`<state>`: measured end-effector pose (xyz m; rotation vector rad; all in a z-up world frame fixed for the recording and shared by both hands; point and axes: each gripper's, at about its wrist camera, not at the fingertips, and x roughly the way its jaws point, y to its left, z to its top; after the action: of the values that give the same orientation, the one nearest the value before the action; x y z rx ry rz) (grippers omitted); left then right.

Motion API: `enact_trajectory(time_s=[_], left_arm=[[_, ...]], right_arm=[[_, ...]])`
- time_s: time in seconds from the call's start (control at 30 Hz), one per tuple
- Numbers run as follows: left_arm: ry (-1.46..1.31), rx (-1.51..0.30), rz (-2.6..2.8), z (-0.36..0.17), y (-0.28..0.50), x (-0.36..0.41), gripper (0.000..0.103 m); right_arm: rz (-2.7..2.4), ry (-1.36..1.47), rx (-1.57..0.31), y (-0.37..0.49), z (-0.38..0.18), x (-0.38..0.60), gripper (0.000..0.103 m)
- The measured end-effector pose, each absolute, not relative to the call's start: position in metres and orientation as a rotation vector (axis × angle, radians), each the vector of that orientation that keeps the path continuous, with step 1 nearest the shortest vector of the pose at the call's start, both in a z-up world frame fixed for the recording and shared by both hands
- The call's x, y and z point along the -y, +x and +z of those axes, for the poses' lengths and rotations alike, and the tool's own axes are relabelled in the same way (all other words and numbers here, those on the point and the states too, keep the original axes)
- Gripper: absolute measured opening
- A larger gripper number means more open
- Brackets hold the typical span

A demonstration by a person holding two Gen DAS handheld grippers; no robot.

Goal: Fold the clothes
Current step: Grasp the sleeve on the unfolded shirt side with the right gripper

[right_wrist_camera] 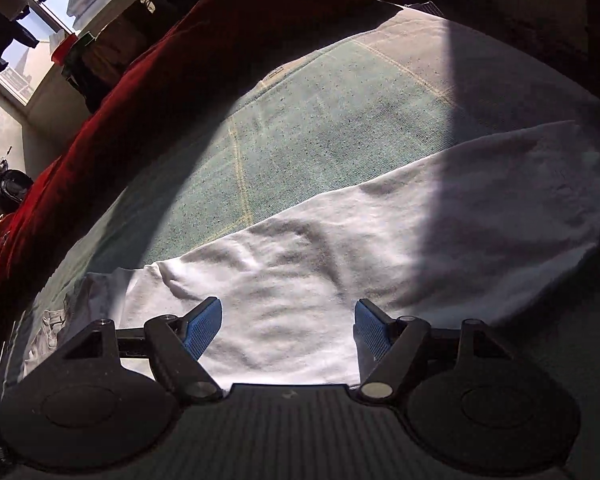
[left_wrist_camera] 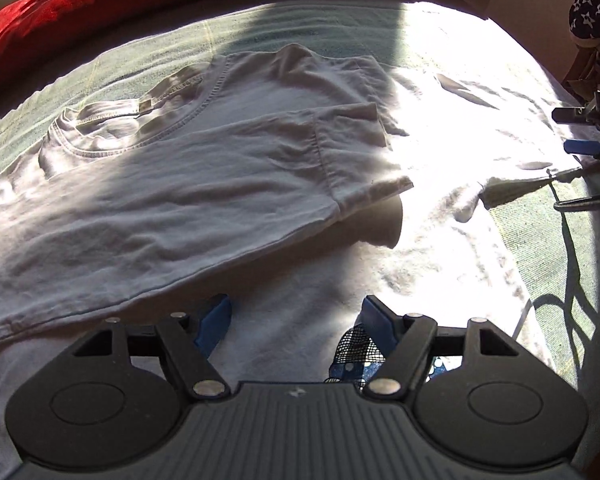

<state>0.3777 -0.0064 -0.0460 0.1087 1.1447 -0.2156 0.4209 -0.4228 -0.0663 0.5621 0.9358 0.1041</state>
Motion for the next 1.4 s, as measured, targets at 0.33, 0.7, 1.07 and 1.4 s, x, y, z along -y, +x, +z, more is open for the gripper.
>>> enact_trajectory(time_s=[0.33,0.7,1.07,1.4], left_arm=[[0.141,-1.109,-0.286,-0.038,0.385,0.036,0.072],[0.16,-1.123,-0.301,-0.044,0.39,0.054,0.072],[0.172,-1.131,-0.289,-0.045,0.397,0.062,0.072],[0.175,-1.13,-0.28,-0.047,0.397,0.062,0.072]], right_arm=[[0.04,0.664,-0.924,0.392,-0.05,0.486,0.076],[-0.096,0.958,-0.887,0.364,-0.083,0.564,0.057],[-0.068,1.147,-0.784,0.391,-0.118,0.6,0.047],[-0.153,1.177,-0.67,0.374,-0.123,0.63,0.047]])
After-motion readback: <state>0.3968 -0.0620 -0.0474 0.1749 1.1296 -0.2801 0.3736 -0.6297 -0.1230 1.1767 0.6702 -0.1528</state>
